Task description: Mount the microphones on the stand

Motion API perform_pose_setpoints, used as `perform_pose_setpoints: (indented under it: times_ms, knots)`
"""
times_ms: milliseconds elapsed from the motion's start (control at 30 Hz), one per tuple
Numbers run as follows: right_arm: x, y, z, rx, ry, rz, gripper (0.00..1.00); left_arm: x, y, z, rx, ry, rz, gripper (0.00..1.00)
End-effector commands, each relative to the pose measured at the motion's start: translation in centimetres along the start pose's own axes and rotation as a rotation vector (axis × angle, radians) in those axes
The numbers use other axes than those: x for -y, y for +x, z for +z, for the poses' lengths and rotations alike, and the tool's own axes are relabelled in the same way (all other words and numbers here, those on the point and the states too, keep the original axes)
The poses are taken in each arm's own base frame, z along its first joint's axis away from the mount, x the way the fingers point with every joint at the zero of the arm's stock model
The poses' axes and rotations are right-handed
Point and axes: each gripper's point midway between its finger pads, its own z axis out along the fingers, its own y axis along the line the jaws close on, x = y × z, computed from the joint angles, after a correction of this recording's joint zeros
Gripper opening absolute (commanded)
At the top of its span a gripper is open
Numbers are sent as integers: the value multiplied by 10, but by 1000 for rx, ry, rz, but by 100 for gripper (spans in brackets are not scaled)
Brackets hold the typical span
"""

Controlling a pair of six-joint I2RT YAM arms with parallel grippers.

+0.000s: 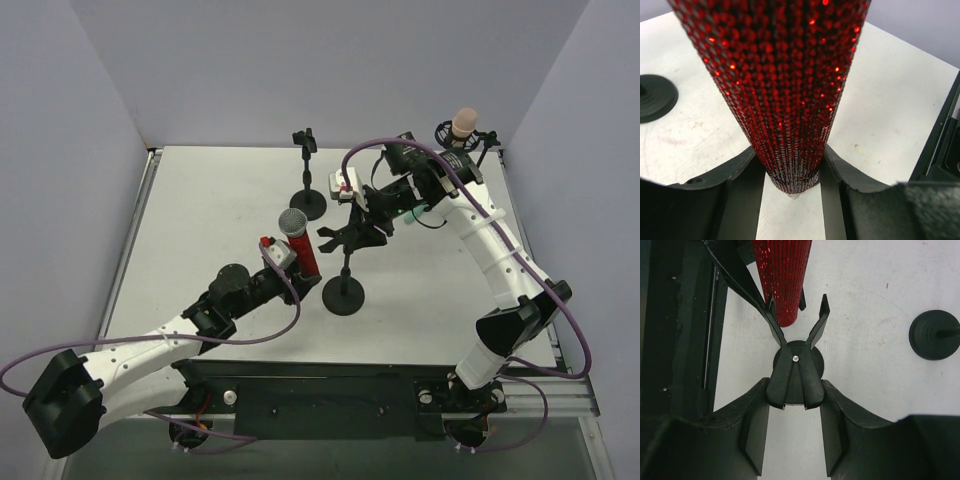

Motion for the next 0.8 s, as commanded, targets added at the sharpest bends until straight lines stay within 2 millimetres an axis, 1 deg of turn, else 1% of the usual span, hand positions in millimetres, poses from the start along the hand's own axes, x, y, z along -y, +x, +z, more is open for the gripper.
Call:
perform_pose_setpoints:
  times_ms: [0,233,367,433,500,533,567,600,667,700,767]
  knots:
    - [-10,-3,4,25,-57,31,13,21,-61,21,150,121,56,0]
    - [-11,-2,3,26,-65,42,11,23,-54,39,118,139,48,0]
    - [-12,-1,4,25,-73,52,11,21,-55,45,111,136,50,0]
    - [-13,0,4,26,-78,66,14,19,-54,46,105,131,49,0]
    - [-12,-1,4,29,-80,78,21,16,-53,45,103,123,48,0]
    - [-13,0,4,28,-85,82,29,16,-55,44,108,121,47,0]
    - [-13,1,5,29,-87,85,32,15,-53,44,106,117,46,0]
    - [-14,0,4,30,-86,84,38,15,-54,43,108,118,46,0]
    - [-15,0,5,36,-93,90,45,15,-53,43,104,118,46,0]
    - [-15,0,6,34,-96,87,47,15,-55,43,108,121,47,0]
    - [-15,-1,7,37,-97,87,47,14,-54,43,104,120,47,0]
